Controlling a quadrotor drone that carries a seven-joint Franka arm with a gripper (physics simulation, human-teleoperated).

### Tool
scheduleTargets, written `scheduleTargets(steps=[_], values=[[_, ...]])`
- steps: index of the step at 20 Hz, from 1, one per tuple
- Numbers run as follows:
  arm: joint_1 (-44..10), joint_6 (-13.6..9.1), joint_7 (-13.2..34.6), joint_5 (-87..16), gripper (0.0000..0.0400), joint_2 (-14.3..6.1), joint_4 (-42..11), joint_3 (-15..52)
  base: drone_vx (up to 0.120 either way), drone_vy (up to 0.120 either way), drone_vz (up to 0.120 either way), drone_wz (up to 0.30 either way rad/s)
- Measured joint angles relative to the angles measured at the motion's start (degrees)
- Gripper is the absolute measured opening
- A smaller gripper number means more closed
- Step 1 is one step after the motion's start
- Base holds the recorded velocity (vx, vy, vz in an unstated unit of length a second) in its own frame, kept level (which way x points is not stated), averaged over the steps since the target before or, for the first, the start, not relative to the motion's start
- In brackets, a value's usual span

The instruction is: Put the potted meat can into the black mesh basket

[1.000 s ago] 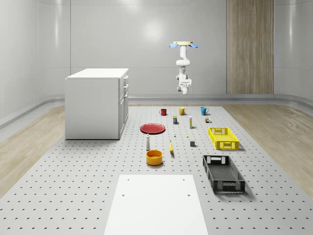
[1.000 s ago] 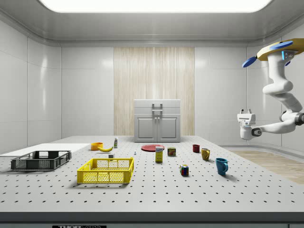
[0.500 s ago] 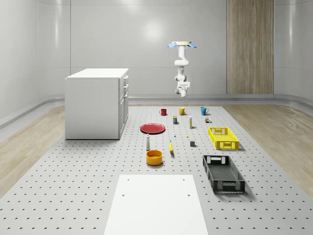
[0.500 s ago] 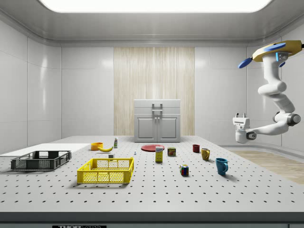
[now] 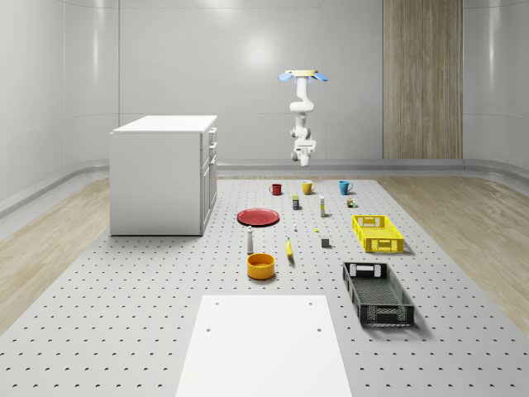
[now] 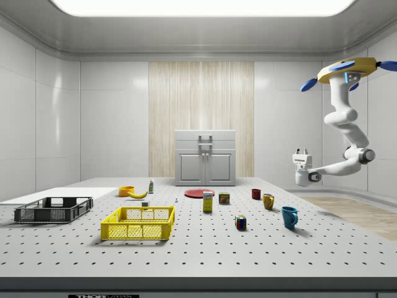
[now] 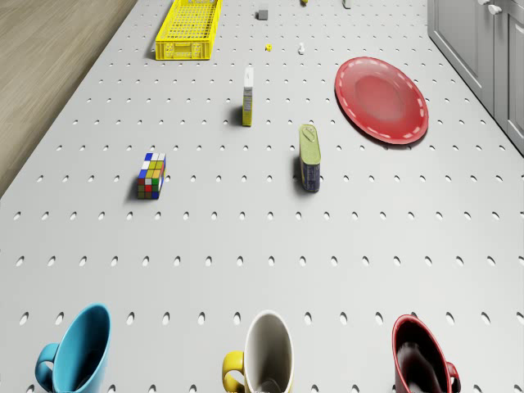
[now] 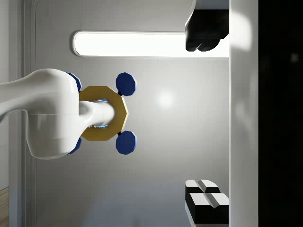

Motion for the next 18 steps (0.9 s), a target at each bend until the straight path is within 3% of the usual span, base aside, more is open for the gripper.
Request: scheduleTargets(steps=[18], values=[[-0.15,0.72,0.0,-0.3,0.04,-0.5,-0.43,0.28,0.12,-0.12,0.0,0.0]])
